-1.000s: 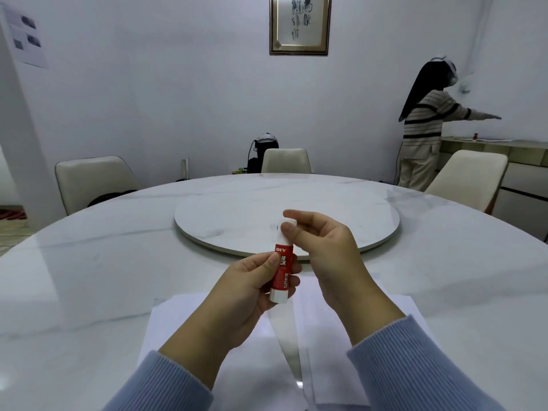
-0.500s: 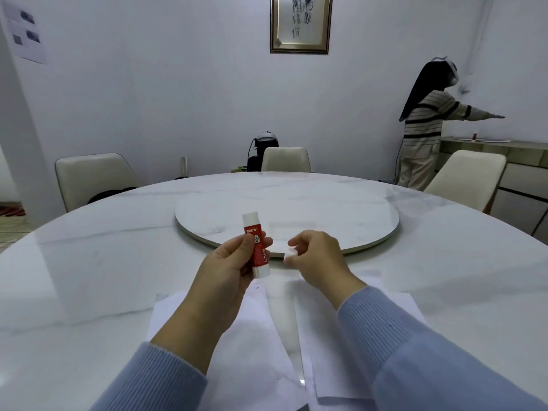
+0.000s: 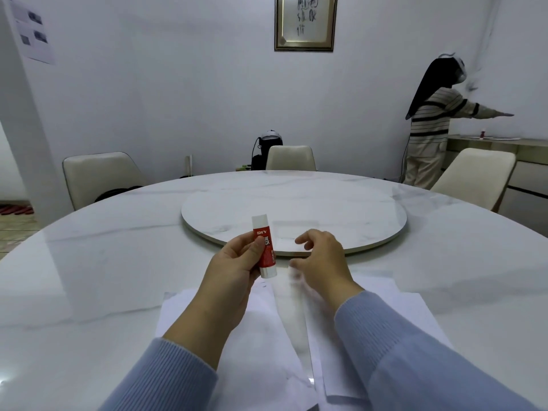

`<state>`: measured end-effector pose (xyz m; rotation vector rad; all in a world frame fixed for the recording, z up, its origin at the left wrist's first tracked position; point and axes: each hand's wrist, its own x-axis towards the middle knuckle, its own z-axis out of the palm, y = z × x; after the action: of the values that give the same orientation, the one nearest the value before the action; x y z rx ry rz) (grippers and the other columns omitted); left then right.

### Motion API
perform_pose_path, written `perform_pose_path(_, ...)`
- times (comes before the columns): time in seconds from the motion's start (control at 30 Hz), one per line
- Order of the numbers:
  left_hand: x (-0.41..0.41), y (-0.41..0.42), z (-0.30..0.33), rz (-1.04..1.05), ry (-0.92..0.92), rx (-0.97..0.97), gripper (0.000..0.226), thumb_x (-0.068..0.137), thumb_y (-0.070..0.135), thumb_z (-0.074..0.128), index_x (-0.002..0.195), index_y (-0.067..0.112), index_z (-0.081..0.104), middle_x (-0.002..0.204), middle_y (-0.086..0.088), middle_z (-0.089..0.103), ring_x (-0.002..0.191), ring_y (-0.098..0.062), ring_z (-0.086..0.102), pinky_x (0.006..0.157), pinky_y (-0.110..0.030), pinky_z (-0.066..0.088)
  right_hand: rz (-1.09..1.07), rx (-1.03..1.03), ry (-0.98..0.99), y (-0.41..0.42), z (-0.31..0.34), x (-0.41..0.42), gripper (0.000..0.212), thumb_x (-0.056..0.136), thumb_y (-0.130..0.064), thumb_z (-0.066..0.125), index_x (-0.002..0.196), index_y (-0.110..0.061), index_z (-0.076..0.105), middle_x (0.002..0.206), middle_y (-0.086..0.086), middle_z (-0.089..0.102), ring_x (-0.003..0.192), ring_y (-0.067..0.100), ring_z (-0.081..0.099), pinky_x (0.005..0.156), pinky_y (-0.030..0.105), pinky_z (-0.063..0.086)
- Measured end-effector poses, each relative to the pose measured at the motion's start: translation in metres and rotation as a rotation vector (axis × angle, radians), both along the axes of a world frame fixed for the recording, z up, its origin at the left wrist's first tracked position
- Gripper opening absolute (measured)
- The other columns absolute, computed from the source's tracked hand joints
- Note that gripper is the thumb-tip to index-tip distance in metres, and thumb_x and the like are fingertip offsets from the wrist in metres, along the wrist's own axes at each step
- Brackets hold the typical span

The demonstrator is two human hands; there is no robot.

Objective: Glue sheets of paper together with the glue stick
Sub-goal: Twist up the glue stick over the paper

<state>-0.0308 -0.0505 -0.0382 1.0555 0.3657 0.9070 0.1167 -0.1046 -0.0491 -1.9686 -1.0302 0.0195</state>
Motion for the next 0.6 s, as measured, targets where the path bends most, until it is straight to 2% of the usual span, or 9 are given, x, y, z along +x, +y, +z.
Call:
perform_pose_path(0.1,-0.001,0.003,-0.001,0.053,0.015,-0.002,0.028,0.086,0.013,0.06,0.113,0.006,0.062,0.091,-0.003,0.073,0.079,-0.012,0.069,0.069,-0.023,0.053,0.022,0.089,0.131,-0.015,0.023,-0.01,0.023,0.08,-0.001,0.057,0.093,-0.02,0.062,0.086,-0.002,0.059,0.073,0.014,0.054,0.054,0.015,0.038)
perform_pose_path(0.17,-0.002,0.003,0.001,0.077,-0.007,-0.017,0.024,0.086,0.014,0.061,0.108,0.006,0.064,0.087,-0.003,0.074,0.076,-0.013,0.07,0.064,-0.024,0.056,0.132,0.091,0.237,-0.03,0.027,-0.027,0.021,0.075,-0.008,0.06,0.088,-0.023,0.062,0.079,-0.005,0.063,0.066,0.01,0.056,0.048,0.015,0.039)
perform_pose_path(0.23,-0.003,0.002,0.003,0.108,-0.024,-0.025,0.024,0.084,0.016,0.063,0.105,0.004,0.065,0.088,-0.008,0.073,0.076,-0.016,0.071,0.061,-0.025,0.057,0.199,0.055,0.221,-0.046,0.021,-0.047,0.026,0.068,-0.027,0.075,0.09,-0.029,0.061,0.081,-0.01,0.063,0.065,0.004,0.055,0.056,0.016,0.042)
perform_pose_path(0.3,-0.003,-0.003,0.004,0.124,-0.007,-0.012,0.025,0.081,0.016,0.067,0.102,0.002,0.066,0.092,-0.013,0.072,0.081,-0.022,0.071,0.062,-0.026,0.057,0.172,0.099,0.175,-0.054,0.013,-0.061,0.032,0.066,-0.044,0.079,0.087,-0.033,0.059,0.081,-0.012,0.063,0.066,0.003,0.056,0.059,0.018,0.043)
perform_pose_path(0.37,-0.003,-0.008,0.003,0.123,0.006,0.008,0.032,0.074,0.019,0.071,0.101,0.002,0.067,0.092,-0.014,0.072,0.085,-0.026,0.07,0.065,-0.029,0.059,0.106,0.176,0.134,-0.052,0.007,-0.069,0.029,0.071,-0.049,0.076,0.086,-0.032,0.058,0.077,-0.013,0.063,0.066,0.003,0.057,0.059,0.017,0.044)
perform_pose_path(0.47,-0.005,-0.011,0.005,0.128,0.012,0.034,0.038,0.066,0.021,0.074,0.101,0.004,0.069,0.093,-0.011,0.074,0.082,-0.021,0.07,0.067,-0.027,0.058,0.085,0.169,0.128,-0.047,0.001,-0.078,0.03,0.08,-0.049,0.067,0.099,-0.027,0.061,0.081,-0.015,0.063,0.072,0.003,0.059,0.063,0.013,0.046)
perform_pose_path(0.53,-0.007,-0.01,0.007,0.126,0.014,0.045,0.034,0.065,0.02,0.073,0.096,0.006,0.071,0.088,-0.008,0.075,0.077,-0.018,0.07,0.064,-0.024,0.057,0.133,0.178,0.254,-0.042,-0.004,-0.081,0.031,0.086,-0.043,0.062,0.108,-0.022,0.063,0.088,-0.012,0.066,0.08,0.004,0.061,0.07,0.012,0.046)
perform_pose_path(0.6,-0.009,-0.009,0.009,0.113,0.013,0.043,0.029,0.063,0.02,0.073,0.089,0.006,0.072,0.076,-0.006,0.073,0.068,-0.017,0.067,0.058,-0.022,0.055,0.234,0.224,0.505,-0.042,-0.004,-0.081,0.024,0.093,-0.035,0.056,0.104,-0.017,0.067,0.081,-0.008,0.066,0.075,0.005,0.058,0.067,0.013,0.042)
